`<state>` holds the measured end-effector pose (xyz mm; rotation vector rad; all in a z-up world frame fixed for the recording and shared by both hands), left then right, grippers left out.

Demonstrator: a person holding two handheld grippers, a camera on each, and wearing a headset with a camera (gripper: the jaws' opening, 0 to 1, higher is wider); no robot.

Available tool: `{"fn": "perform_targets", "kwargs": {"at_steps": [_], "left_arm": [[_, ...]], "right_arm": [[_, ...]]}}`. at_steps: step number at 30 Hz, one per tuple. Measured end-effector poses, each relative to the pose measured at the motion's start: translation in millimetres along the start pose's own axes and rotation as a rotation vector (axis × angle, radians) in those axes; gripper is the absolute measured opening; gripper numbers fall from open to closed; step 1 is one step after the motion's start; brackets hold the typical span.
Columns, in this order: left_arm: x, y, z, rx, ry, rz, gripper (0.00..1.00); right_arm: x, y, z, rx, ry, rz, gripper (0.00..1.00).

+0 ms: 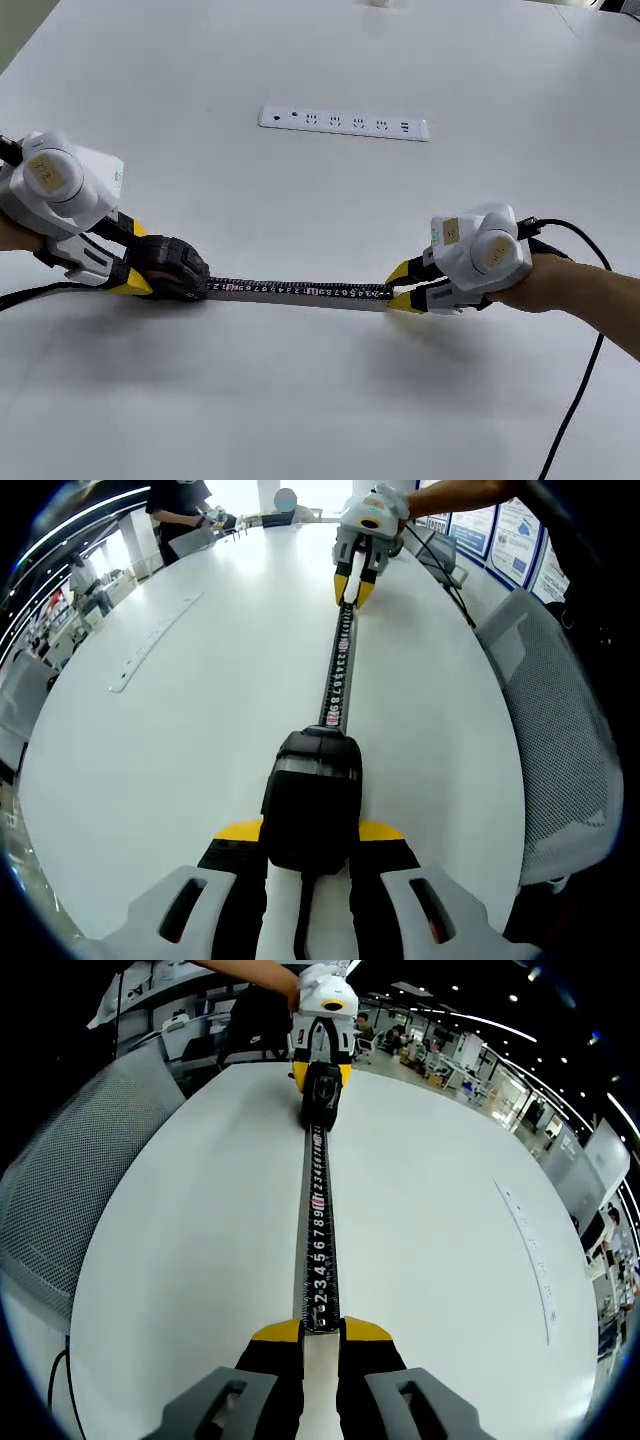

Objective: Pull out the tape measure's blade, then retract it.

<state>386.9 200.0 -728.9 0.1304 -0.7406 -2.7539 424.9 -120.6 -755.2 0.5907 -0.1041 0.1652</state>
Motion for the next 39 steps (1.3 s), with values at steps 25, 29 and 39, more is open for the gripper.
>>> {"fn": "perform_targets", "kwargs": {"at_steps": [25,29,39], "left_arm": [[1.8,2.7,0.2,-0.019,-0.003,-0.017,0.26],[1.3,2.5,0.0,-0.019,-0.004,-0.023,0.27],[-0.2,3.2,-1.0,-0.034,-0.006,-0.027,0.27]], "right_arm": [[-2.2,-4.2,-2.6,-0.028,0.019,-0.011,0.09],[-3.0,-3.8,-3.1,-0.033,0.043,-0.015,0.09],[2.6,-3.2,-3.8,-0.067,0.046,-0.005,0.11]]}}
Point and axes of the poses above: the centre of the closed fingertips' face, and the gripper's own axes: z roughly backward along the fingers, x roughly to its right, y roughly out of its top, the point moved 5 cm from there along z, roughly backward along the fingers, and after that the axes turned 1 degree about -y, right-handed, at the moved point
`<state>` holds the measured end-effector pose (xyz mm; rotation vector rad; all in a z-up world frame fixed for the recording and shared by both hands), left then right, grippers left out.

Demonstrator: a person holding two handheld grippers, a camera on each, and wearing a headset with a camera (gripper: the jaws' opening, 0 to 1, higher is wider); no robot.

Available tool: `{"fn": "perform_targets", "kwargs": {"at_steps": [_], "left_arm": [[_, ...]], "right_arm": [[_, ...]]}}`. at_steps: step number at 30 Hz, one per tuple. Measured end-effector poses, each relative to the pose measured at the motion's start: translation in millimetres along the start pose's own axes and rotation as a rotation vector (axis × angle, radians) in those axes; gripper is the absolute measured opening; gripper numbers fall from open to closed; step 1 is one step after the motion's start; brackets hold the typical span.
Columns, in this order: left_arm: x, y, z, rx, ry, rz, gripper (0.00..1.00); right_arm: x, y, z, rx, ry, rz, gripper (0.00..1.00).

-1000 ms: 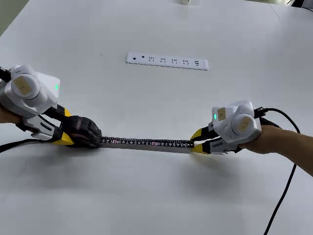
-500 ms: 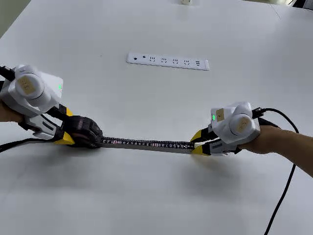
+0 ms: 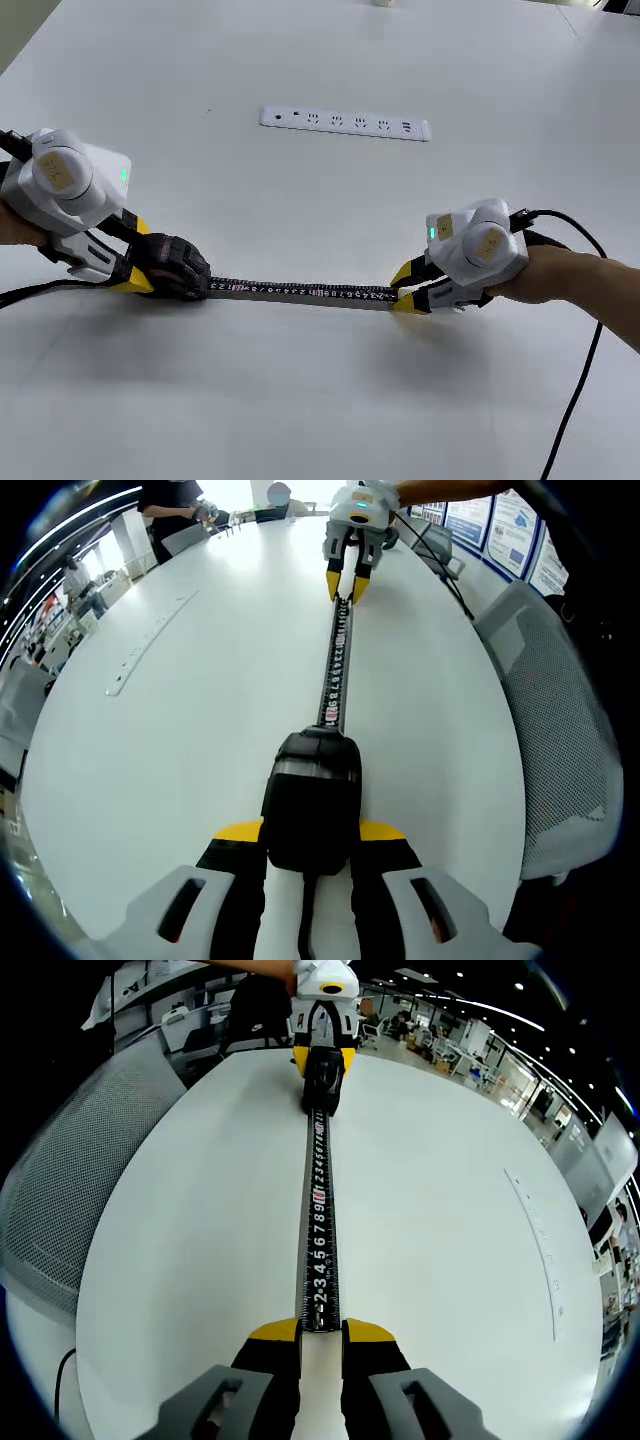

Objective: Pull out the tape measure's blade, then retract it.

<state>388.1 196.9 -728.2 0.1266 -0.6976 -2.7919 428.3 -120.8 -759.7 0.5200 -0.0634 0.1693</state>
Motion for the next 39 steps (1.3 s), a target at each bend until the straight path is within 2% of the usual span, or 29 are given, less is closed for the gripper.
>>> {"fn": "perform_targets", "kwargs": {"at_steps": [15,25,29,32,34,39], "left_arm": [[0.6,0.2,2.0,-0.025,-0.014,-0.03,0.29],[4.6,-4.2,9.4,-0.02,-0.023,0.008,0.35],[7.8,-4.7,10.2,-0.024,-0.023,0.014,0.4],[13.0,-2.7,12.5,-0.003,-0.046,0.044,0.41],[12.0,-3.2,13.4,0.0,-0.028,0.046,0.44],[15.8,-5.4,16.2,0.018,-0.031,0.081,0.49]], "right_arm": [[0.5,1.9,0.3,-0.015,0.011,0.006,0.13],[-3.4,-4.5,10.2,-0.035,0.002,0.02,0.17],[-6.5,-7.5,14.5,-0.037,-0.002,0.003,0.23],[-7.3,-9.3,18.7,-0.031,-0.014,-0.02,0.26],[-7.3,-8.7,22.2,-0.033,-0.027,-0.029,0.29],[-10.7,-8.9,27.2,-0.018,-0.044,-0.04,0.33]]}}
Point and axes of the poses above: the centre of the closed fingertips' face, and the gripper's own axes: z roughly backward along the fingers, x roughly to its right, y roughly out of its top, the point moved 5 cm from there along z, roughly backward along the fingers, and after that the axes turned 1 degree about -y, right-handed, at the moved point
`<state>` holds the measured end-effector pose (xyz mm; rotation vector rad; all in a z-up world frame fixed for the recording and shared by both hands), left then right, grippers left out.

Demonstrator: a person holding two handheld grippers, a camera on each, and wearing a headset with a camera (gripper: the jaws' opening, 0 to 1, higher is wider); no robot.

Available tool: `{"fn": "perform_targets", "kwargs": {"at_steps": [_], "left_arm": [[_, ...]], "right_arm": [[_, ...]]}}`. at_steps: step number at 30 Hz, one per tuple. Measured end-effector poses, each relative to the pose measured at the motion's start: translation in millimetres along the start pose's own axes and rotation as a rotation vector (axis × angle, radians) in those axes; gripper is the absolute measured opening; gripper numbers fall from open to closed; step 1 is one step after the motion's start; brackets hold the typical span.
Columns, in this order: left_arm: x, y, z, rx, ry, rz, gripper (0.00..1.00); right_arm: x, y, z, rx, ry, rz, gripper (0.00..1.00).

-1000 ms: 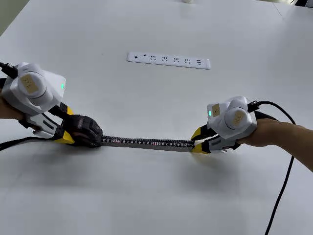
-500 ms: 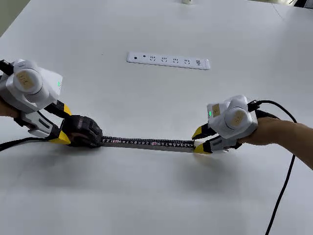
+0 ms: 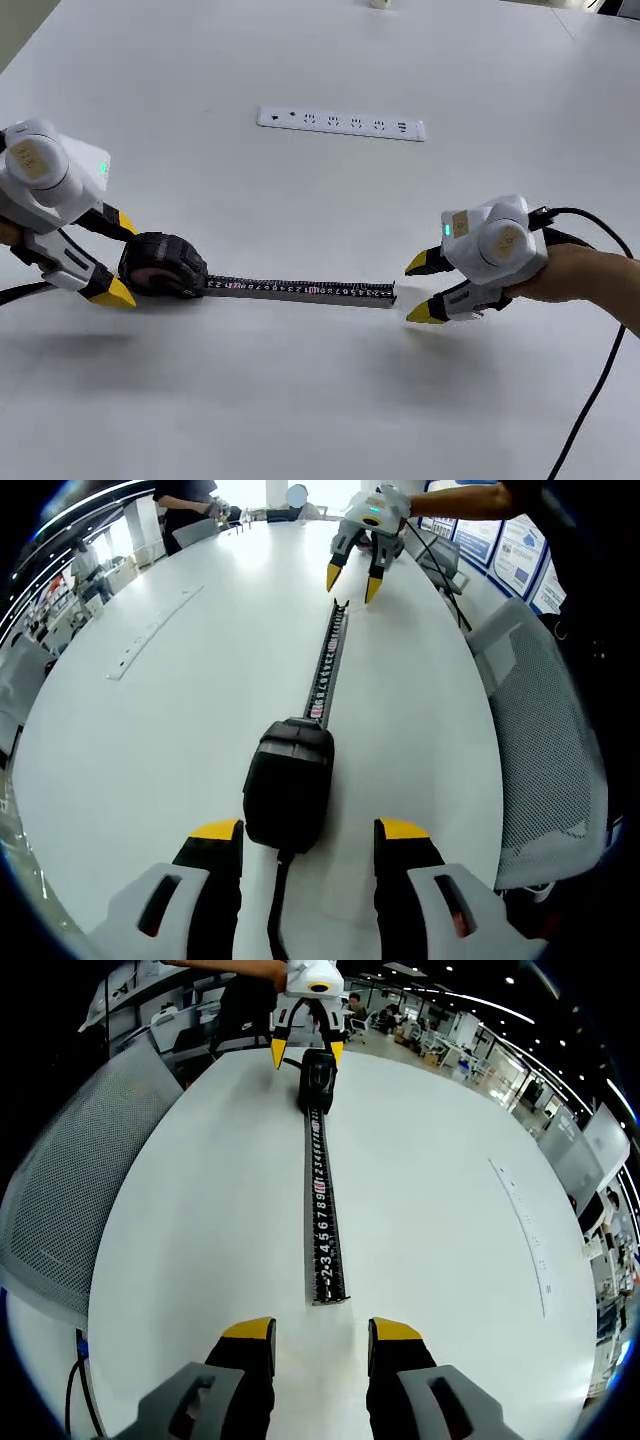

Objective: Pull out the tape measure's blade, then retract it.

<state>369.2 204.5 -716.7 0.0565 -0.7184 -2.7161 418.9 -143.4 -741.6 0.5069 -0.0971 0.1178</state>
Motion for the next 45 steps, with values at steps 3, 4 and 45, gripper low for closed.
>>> {"fn": "perform_targets", "kwargs": {"at_steps": [3,4,45], "left_arm": [[4.6,-1.0,2.8,0.027,0.011,0.027,0.53],[6.1,-1.7,3.2,0.03,0.011,0.032,0.54],[48.2,-1.1,24.7,0.274,0.188,0.245,0.99]], "right_arm": [[-3.2,-0.2,2.5,0.009,-0.007,-0.012,0.35],[-4.3,0.0,2.6,0.01,-0.009,-0.017,0.37],[-51.7,5.4,25.2,0.201,-0.141,-0.335,0.89]]}}
Point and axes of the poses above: the centre of the closed fingertips' face, and the gripper's own axes: z roughly backward along the fingers, x roughly to its right, y roughly out of its top, the point moved 5 cm from there along z, roughly backward along the fingers, and after that the axes turned 1 degree about -y, right-handed, at the moved point
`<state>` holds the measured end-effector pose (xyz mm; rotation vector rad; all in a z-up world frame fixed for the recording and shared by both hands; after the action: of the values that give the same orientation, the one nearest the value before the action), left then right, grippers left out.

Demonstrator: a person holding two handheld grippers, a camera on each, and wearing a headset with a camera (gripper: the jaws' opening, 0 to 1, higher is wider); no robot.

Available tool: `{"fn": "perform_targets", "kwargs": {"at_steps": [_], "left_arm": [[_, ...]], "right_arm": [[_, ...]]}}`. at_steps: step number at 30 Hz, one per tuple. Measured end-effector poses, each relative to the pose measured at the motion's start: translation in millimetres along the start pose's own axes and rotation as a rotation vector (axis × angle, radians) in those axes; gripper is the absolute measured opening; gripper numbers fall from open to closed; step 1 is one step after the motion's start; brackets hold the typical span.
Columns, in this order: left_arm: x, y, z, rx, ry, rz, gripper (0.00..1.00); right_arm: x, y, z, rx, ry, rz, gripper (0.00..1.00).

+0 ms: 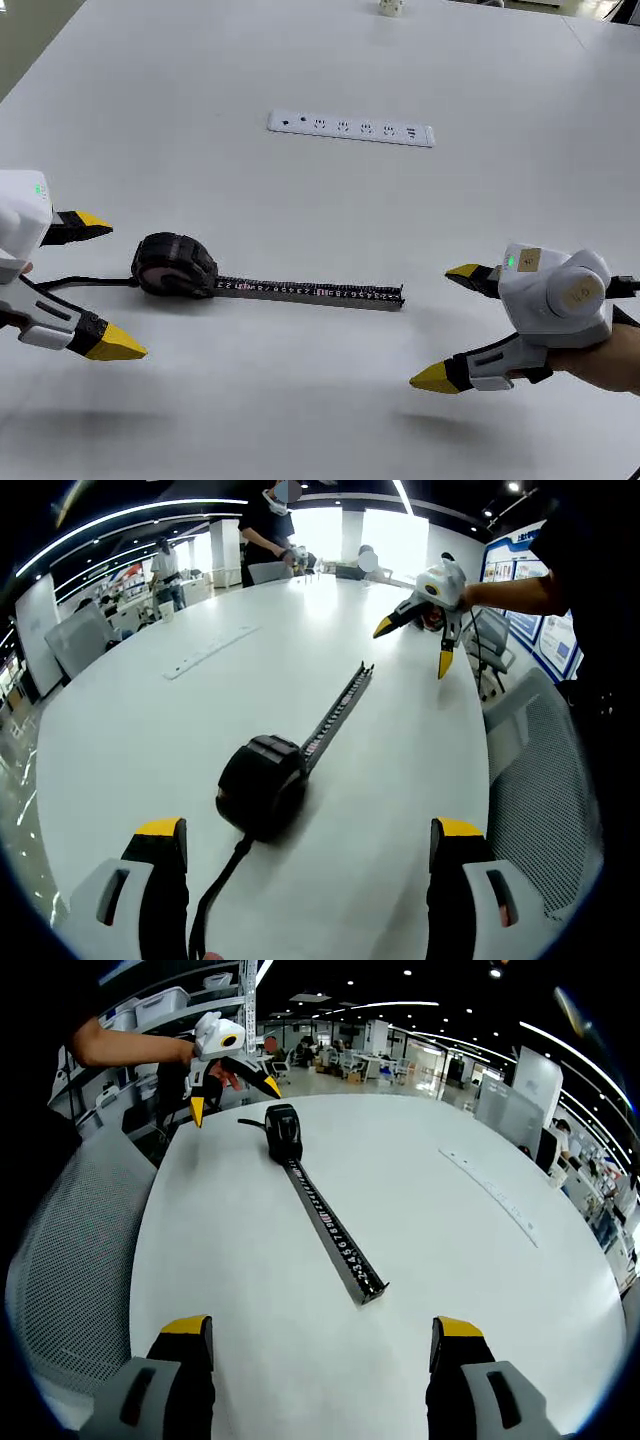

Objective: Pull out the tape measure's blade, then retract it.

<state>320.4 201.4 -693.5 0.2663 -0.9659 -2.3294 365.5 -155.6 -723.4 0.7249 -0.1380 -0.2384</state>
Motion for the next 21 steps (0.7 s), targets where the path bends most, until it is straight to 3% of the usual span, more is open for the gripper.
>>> {"fn": "perform_targets", "kwargs": {"at_steps": [11,21], "left_arm": [[9.7,-5.4,1.6,0.06,0.05,0.049,0.99],[18.6,-8.0,1.2,0.128,0.115,0.122,0.99]], "right_arm": [[-11.4,6.3,1.3,0.075,-0.046,-0.068,0.98],[-21.9,10.6,-0.4,0.11,-0.07,-0.106,0.99]]}}
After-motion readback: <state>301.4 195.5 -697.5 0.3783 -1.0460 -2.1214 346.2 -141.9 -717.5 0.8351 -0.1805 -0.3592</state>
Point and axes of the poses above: the centre of the closed fingertips' face, and the gripper's own axes: z roughly backward along the fingers, x roughly to its right, y roughly out of its top, the point moved 5 cm from there along z, roughly backward along the fingers, and after that the axes turned 1 degree about -y, right-handed, at the moved point
